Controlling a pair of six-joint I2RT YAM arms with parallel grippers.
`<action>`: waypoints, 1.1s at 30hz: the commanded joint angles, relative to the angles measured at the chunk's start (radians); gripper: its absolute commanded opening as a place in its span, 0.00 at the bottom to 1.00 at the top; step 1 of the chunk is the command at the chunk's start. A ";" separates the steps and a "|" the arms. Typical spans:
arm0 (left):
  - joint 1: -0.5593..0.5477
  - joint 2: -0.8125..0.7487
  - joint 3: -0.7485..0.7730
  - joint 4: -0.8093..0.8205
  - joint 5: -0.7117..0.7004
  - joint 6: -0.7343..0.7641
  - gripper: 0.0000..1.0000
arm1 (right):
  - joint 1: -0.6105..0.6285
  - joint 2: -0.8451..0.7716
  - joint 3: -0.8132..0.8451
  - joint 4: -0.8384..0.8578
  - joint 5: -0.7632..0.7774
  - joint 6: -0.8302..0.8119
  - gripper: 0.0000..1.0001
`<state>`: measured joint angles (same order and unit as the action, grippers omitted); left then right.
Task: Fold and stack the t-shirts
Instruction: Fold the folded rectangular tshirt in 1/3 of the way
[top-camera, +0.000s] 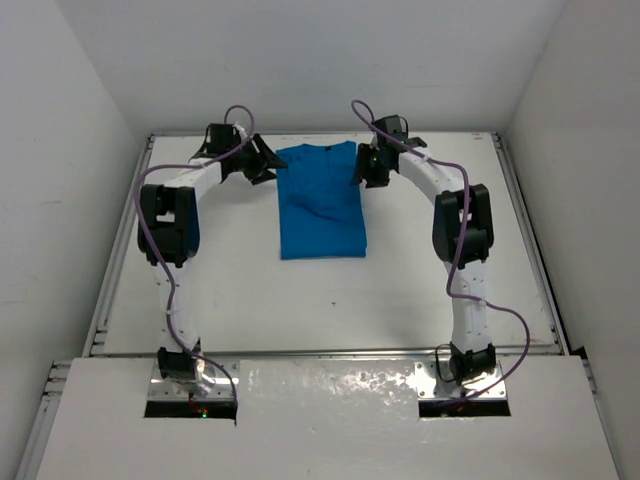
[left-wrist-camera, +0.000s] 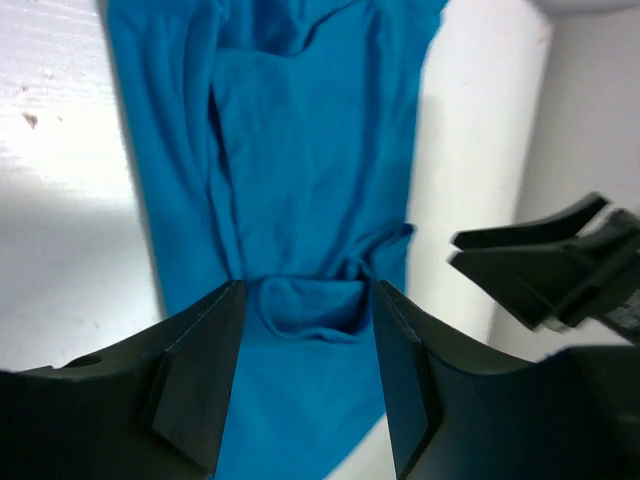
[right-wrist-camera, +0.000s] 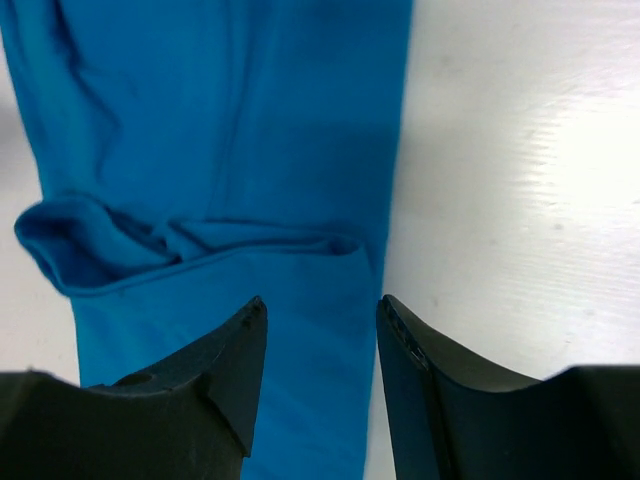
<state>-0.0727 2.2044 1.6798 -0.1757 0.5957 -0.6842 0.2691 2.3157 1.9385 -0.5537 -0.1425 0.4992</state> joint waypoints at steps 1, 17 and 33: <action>-0.025 0.080 0.090 -0.122 0.041 0.172 0.51 | 0.002 -0.053 -0.056 0.077 -0.114 -0.043 0.47; -0.032 0.067 0.017 -0.016 0.141 0.365 0.55 | -0.005 0.036 0.016 0.071 -0.132 -0.151 0.46; 0.019 0.020 0.041 0.053 0.049 0.313 0.07 | -0.010 0.088 0.029 0.117 -0.097 -0.120 0.29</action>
<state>-0.0769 2.2841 1.6783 -0.1959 0.6647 -0.3431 0.2676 2.3974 1.9285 -0.4709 -0.2539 0.3775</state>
